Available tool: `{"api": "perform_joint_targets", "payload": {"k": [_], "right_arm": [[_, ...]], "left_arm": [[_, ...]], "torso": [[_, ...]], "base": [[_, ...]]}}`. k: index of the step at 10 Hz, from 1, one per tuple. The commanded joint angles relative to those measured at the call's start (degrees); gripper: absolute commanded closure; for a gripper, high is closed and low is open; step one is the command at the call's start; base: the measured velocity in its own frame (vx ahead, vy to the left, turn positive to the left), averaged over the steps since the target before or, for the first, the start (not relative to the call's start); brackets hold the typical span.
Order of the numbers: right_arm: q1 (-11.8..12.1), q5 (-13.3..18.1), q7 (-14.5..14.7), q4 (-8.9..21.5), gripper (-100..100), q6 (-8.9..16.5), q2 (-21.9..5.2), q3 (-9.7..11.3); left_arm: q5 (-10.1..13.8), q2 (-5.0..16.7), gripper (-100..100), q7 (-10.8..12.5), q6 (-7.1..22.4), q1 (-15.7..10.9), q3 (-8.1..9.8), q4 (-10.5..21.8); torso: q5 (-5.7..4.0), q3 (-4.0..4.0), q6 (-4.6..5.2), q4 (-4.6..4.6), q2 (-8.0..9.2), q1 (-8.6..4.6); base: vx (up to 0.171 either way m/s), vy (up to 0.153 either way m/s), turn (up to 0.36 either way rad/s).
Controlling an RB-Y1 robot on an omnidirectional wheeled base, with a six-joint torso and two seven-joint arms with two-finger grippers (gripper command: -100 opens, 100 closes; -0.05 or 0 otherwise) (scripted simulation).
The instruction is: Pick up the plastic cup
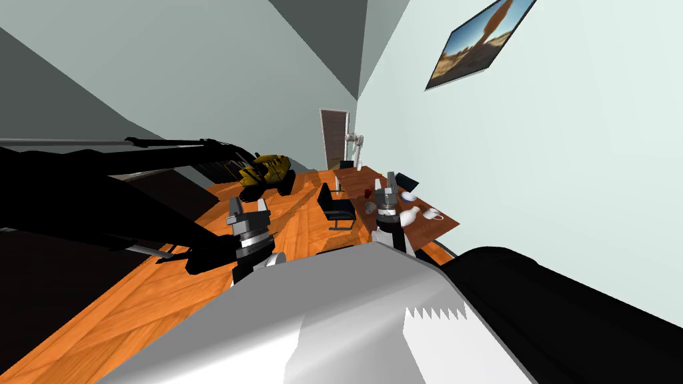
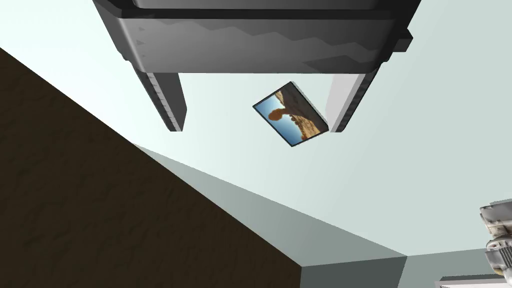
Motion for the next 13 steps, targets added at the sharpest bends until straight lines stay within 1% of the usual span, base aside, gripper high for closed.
{"api": "perform_joint_targets", "payload": {"k": [1, 4, 7, 8, 11, 12, 13], "right_arm": [[-0.42, 1.25, 1.32, 1.2, -100, -0.58, -1.7, 0.93], [-1.95, 4.39, 4.34, 4.4, -100, -1.83, -4.98, 2.91], [-4.78, 9.21, 8.49, 9.4, -100, -3.5, -9.21, 5.61], [-4.78, 9.21, 8.49, 9.51, -100, -3.5, -9.21, 5.61], [-8.89, 14.65, 13.29, 15.24, -100, -5.34, -14.13, 8.85], [-8.89, 15.4, 13.29, 16.3, -100, -5.34, -14.13, 8.85], [-10.52, 17.63, 14.98, 18.31, -100, -5.98, -15.91, 10.05]], "left_arm": [[0.0, 0.0, 0, 0.0, 0.0, 0.0, 0.0, 0.0], [0.0, -0.01, 0, 0.0, 0.0, 0.0, -0.01, 0.0], [0.0, -0.01, 0, 0.0, 0.0, -0.01, -0.01, 0.0], [0.0, -0.01, 0, 0.0, 0.0, -0.01, -0.01, 0.0], [0.0, 0.0, 0, 0.0, 0.0, 0.0, 0.0, 0.0], [0.0, -0.01, 0, 0.0, 0.0, 0.0, 0.0, 0.0], [0.0, 0.0, 0, 0.0, 0.0, 0.0, 0.0, 0.0]], "torso": [[0.0, 0.0, 0.0, 0.0, 0.0, 0.0], [0.1, -0.01, -0.01, 0.0, -0.01, 0.47], [0.1, 0.07, -0.01, 0.03, 0.12, 0.43], [0.09, 0.08, -0.01, 0.03, 0.14, 0.38], [0.04, 0.06, 0.0, 0.02, 0.11, 0.18], [0.05, 0.06, 0.0, 0.02, 0.1, 0.2], [0.04, 0.06, 0.01, 0.02, 0.1, 0.14]], "base": [[-0.014, 0.069, 0.123], [-0.005, 0.127, 0.083], [-0.036, 0.107, 0.063], [-0.026, 0.055, 0.015], [-0.027, 0.051, 0.027], [-0.023, 0.038, 0.004], [-0.023, 0.027, 0.004]]}}
